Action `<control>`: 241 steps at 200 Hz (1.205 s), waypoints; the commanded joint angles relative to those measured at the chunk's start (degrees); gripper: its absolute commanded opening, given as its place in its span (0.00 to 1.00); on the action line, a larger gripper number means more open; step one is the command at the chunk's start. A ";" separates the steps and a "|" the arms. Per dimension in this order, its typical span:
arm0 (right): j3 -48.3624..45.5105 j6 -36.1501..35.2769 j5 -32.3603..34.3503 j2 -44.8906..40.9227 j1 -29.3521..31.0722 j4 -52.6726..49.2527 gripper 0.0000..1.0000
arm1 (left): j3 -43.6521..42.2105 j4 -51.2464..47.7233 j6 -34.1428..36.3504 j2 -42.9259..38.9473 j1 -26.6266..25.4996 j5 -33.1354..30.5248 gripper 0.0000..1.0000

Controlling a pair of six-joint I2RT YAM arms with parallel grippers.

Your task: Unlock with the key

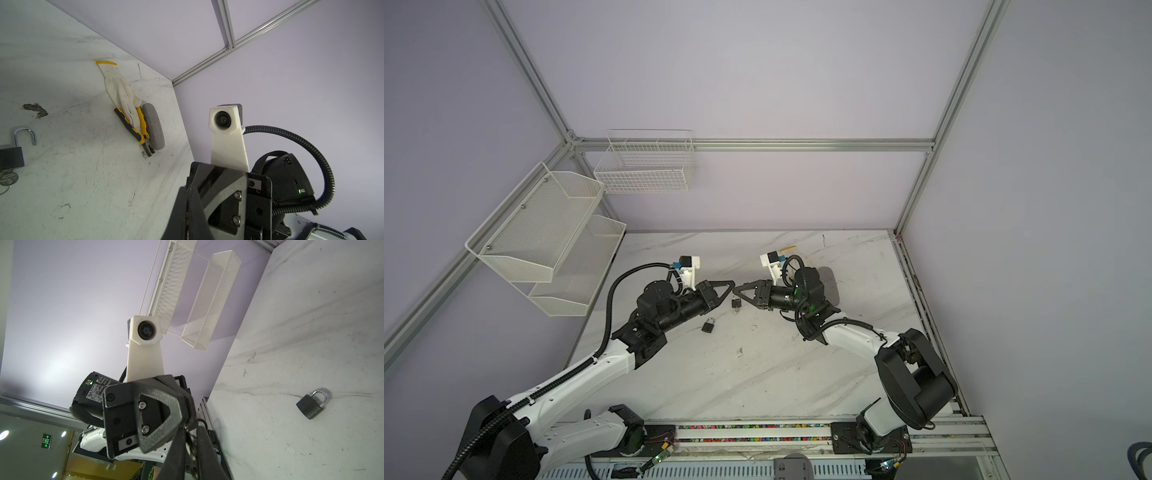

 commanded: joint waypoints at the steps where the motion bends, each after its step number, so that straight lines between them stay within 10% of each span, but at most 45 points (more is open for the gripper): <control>1: -0.90 0.51 -1.56 -0.28 0.01 2.78 0.11 | 5.02 1.80 0.33 -0.54 -0.26 -0.23 0.00; 75: -0.20 1.23 -1.72 -1.28 0.01 3.04 0.00 | 4.96 1.81 1.18 -0.31 -0.26 -0.81 0.00; 135: -0.47 -6.09 3.36 -5.55 -0.59 -9.60 0.00 | 5.68 -7.37 6.74 -3.45 0.62 -5.83 0.73; 241: -5.00 -19.92 19.67 -7.22 -1.48 -30.21 0.00 | 14.49 -40.78 25.46 6.28 2.85 -26.12 0.86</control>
